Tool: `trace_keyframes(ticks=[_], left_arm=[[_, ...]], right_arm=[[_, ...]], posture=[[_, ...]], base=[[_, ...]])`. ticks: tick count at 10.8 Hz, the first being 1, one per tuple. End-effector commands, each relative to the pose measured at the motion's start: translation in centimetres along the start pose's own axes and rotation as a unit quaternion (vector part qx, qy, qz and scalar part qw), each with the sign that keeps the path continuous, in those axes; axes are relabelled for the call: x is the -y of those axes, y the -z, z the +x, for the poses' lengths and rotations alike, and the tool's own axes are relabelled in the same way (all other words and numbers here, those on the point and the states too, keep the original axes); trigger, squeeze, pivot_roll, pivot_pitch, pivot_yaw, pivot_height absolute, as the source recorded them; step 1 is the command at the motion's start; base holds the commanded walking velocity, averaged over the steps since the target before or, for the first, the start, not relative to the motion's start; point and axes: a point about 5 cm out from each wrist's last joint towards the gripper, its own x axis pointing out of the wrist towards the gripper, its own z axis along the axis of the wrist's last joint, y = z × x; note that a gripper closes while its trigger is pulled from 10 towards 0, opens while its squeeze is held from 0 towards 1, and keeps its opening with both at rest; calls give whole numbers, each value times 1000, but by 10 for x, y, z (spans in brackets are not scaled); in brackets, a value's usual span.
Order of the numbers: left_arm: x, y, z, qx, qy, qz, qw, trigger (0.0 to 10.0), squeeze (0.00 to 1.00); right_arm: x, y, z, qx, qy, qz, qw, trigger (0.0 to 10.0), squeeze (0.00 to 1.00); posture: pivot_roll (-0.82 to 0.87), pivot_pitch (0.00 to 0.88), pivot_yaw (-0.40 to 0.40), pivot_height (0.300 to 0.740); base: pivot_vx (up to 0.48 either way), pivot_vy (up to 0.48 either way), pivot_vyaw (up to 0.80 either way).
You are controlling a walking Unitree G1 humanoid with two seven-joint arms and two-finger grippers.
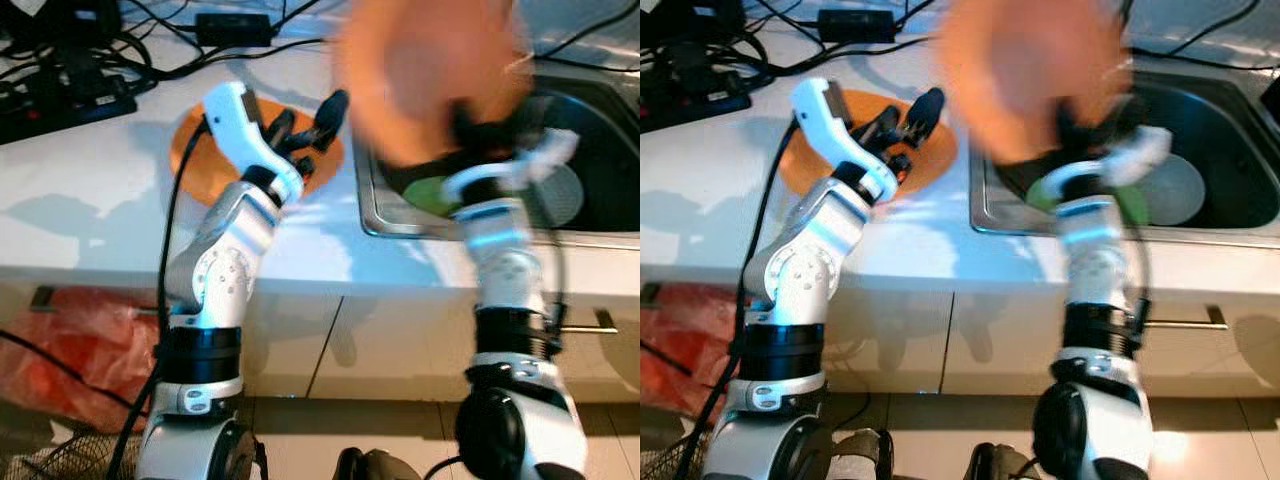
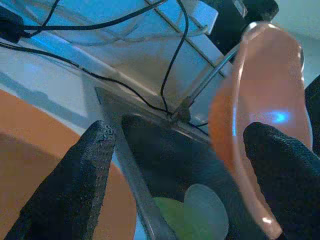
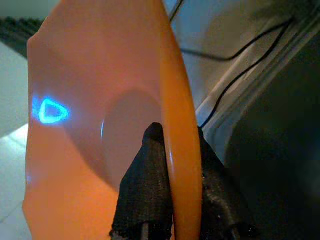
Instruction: Kitchen organization
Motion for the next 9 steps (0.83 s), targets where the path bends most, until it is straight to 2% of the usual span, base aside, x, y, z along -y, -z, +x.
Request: trace_keyframes(ticks=[1, 2, 7, 9], left_arm=[[6, 3, 1, -6, 10, 4, 1000, 10000, 0], [6, 4, 2, -6, 9, 4, 1000, 10000, 0], [4, 4, 1, -6, 7, 9, 1000, 10000, 0], [4, 4, 1, -5, 6, 11, 1000, 10000, 0]], right_arm=[[-6, -2, 4, 7, -8, 5, 1000, 4471, 0], [-5, -1, 4, 3, -3, 0, 1000, 10000, 0], [2, -9, 7, 36, 34, -24, 998, 10000, 0], [10, -24, 6, 68, 68, -59, 994, 10000, 0]], posture=[[87, 146, -69, 723], [88, 145, -70, 723], [89, 141, -69, 723], [89, 138, -69, 723]], base=[[0, 0, 0], [0, 0, 0], [0, 0, 0], [0, 0, 0]])
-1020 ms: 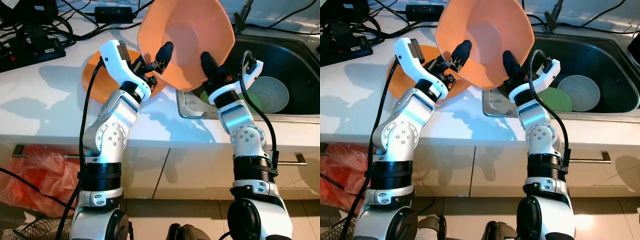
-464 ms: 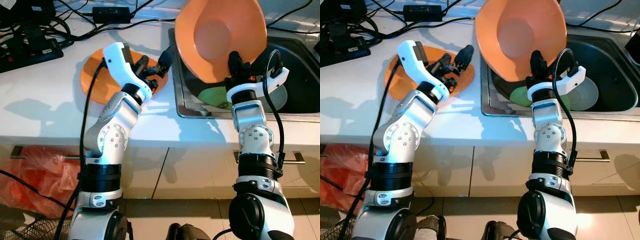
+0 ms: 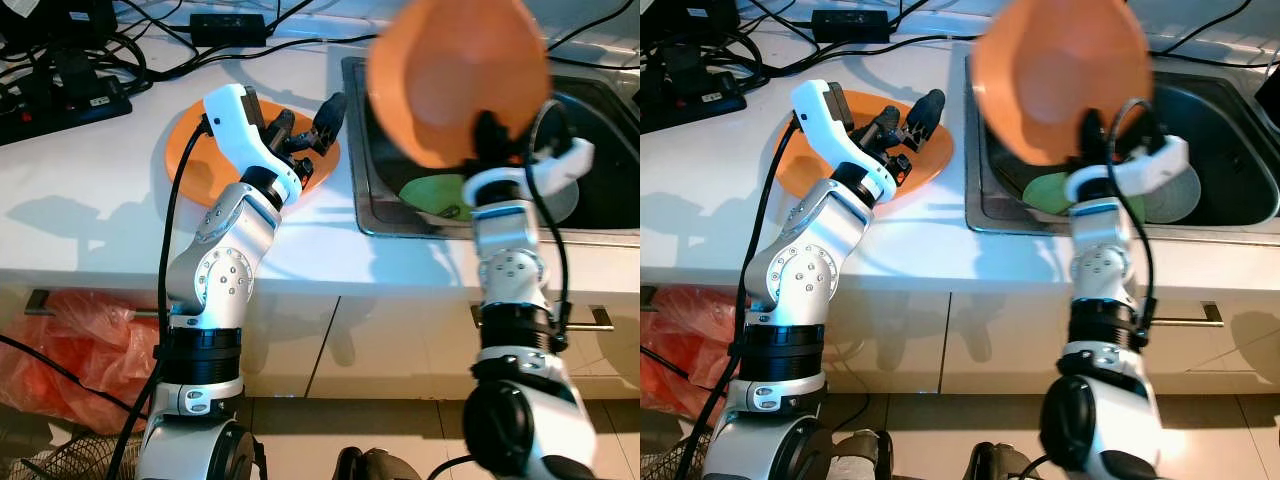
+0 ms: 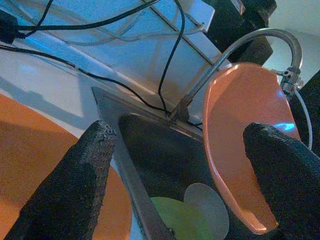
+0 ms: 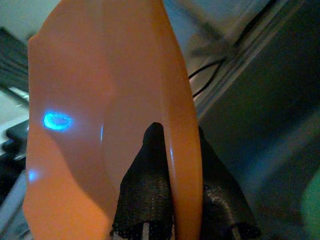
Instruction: Kitchen organization
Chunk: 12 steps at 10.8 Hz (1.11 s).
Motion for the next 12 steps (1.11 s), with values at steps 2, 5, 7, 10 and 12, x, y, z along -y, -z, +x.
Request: trace_keyframes(ticks=[2, 5, 7, 10, 12], left_arm=[[3, 4, 0, -7, 5, 5, 1000, 10000, 0], [2, 2, 0, -5, 2, 14, 1000, 10000, 0], [2, 1, 0, -4, 0, 18, 1000, 10000, 0], [2, 0, 0, -3, 0, 22, 1000, 10000, 0], [1, 1, -1, -3, -1, 25, 1000, 10000, 0]], right_arm=[[-5, -22, 7, 49, 3, -34, 998, 10000, 0], [-7, -24, 7, 50, -2, -165, 985, 10000, 0], [-12, -18, 7, 44, -19, -236, 971, 10000, 0], [-14, -13, 6, 46, -22, -315, 948, 10000, 0], [-6, -20, 6, 65, 6, -381, 922, 10000, 0]], posture=[[87, 136, -69, 723], [90, 141, -71, 723], [90, 144, -72, 723], [93, 146, -74, 723], [92, 147, -73, 723]], base=[[0, 0, 0], [0, 0, 0], [0, 0, 0], [0, 0, 0], [0, 0, 0]])
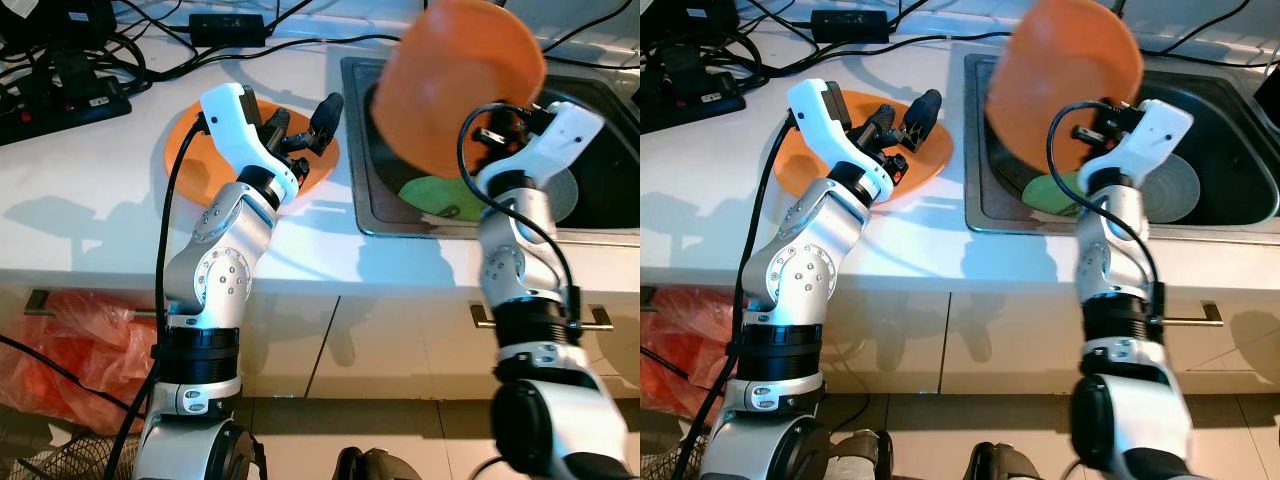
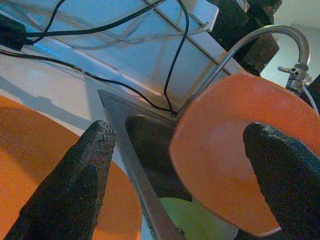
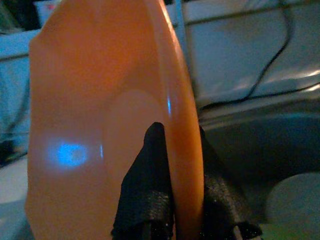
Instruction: Kitchen organization
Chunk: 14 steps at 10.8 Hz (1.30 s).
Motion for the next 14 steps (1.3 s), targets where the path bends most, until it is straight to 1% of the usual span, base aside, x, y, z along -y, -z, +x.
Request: trace_keyframes(ticks=[1, 2, 3, 4, 8, 12, 13, 14], left_arm=[[4, 2, -1, -4, 7, 6, 1000, 10000, 0], [4, 3, -1, -4, 7, 7, 1000, 10000, 0], [4, 3, -1, -5, 6, 7, 1000, 10000, 0], [5, 3, -2, -5, 6, 8, 1000, 10000, 0], [5, 2, -2, -4, 5, 13, 1000, 10000, 0], [6, 2, -2, -3, 6, 13, 1000, 10000, 0], [6, 2, -2, -4, 7, 13, 1000, 10000, 0], [6, 3, -2, -5, 7, 13, 1000, 10000, 0]], right_arm=[[8, -6, 0, 21, 15, -19, 999, 10000, 0], [17, -4, 0, 18, 39, -57, 997, 10000, 0], [22, 4, -1, -3, 47, -78, 996, 10000, 0], [22, 15, -4, -30, 44, -90, 995, 10000, 0], [15, 35, -10, -68, 21, -105, 992, 10000, 0], [0, 51, -18, -97, -21, -88, 991, 10000, 0], [-2, 55, -20, -103, -26, -82, 991, 10000, 875], [-3, 57, -21, -107, -30, -77, 991, 10000, 1000]], posture=[[92, 147, -73, 723], [92, 148, -73, 723], [94, 149, -74, 723], [96, 149, -75, 723], [99, 151, -76, 723], [102, 144, -74, 723], [102, 143, -73, 723], [102, 141, -73, 723]], base=[[0, 0, 0], [0, 0, 0], [0, 0, 0], [0, 0, 0], [0, 0, 0], [0, 0, 0], [0, 0, 0], [0, 0, 0]])
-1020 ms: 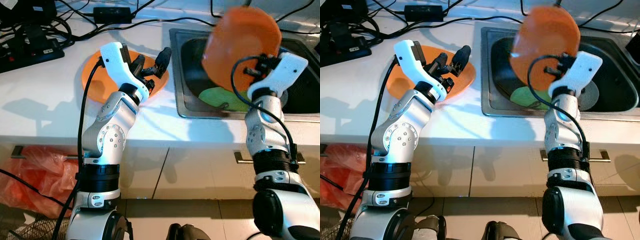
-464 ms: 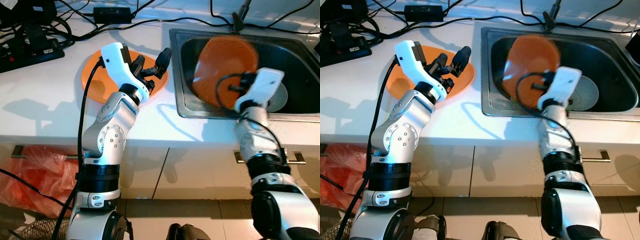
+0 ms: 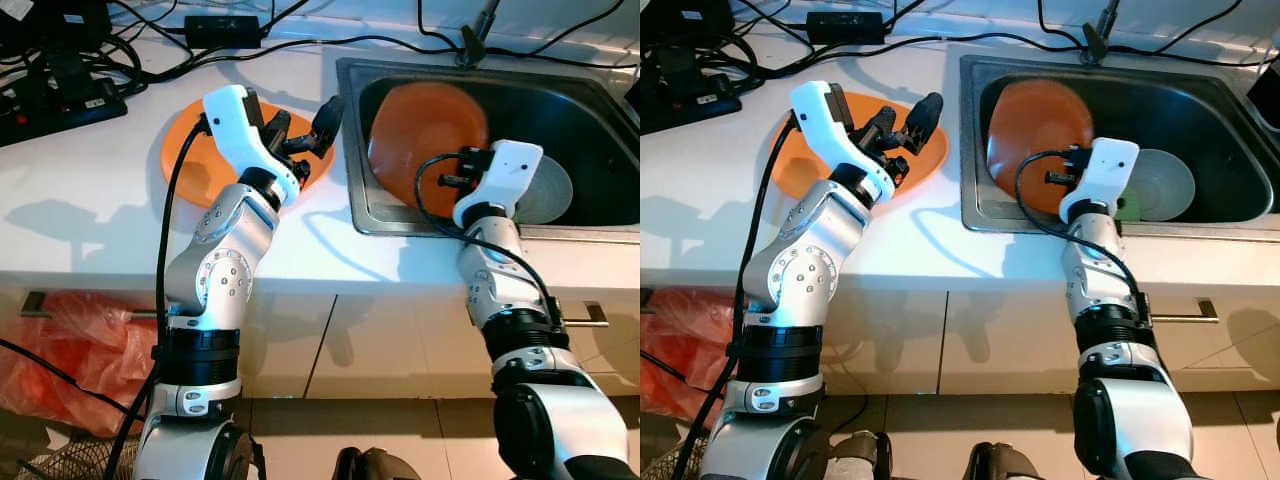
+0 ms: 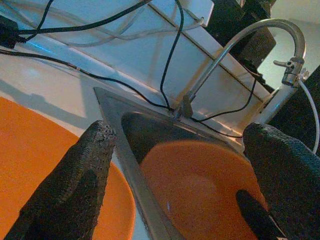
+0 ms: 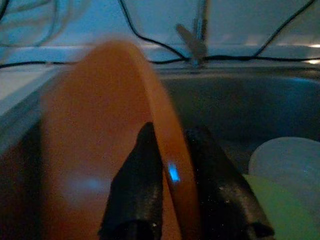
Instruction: Kitchen organization
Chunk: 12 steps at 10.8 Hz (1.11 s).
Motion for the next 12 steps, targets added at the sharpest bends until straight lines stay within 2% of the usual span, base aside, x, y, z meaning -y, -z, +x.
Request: trace_keyframes(ticks=[1, 3, 4, 6, 8, 9, 11, 12], left_arm=[[5, 1, -2, -1, 6, 7, 1000, 10000, 0], [5, 1, -1, -2, 7, 6, 1000, 10000, 0], [5, 1, -1, -2, 6, 6, 1000, 10000, 0], [3, 2, -2, -2, 2, 6, 1000, 10000, 0], [-3, -4, -2, 6, -9, 15, 1000, 10000, 0], [-17, -18, -5, 31, -43, 29, 998, 10000, 0], [-42, -37, -14, 62, -106, 48, 991, 10000, 0], [-63, -47, -25, 74, -166, 59, 982, 10000, 0]], right_arm=[[2, 8, -3, -13, 3, 7, 1000, 10000, 1000], [2, 8, -3, -15, -1, 10, 1000, 10000, 1000], [0, 9, -3, -17, -6, 9, 1000, 10000, 0], [-2, 9, -3, -14, -16, 17, 1000, 10000, 0], [-6, 2, -1, -2, -25, 44, 999, 10000, 0], [-15, -5, 0, 12, -58, 84, 995, 10000, 0], [-27, -5, -2, 11, -99, 115, 988, 10000, 0], [-34, 0, -5, 0, -120, 134, 984, 10000, 0]], posture=[[101, 140, -73, 723], [100, 138, -73, 723], [99, 140, -74, 723], [100, 147, -75, 723], [100, 150, -75, 723], [102, 152, -75, 723], [109, 153, -76, 723], [112, 156, -76, 723]], base=[[0, 0, 0], [0, 0, 0], [0, 0, 0], [0, 0, 0], [0, 0, 0], [0, 0, 0], [0, 0, 0], [0, 0, 0]])
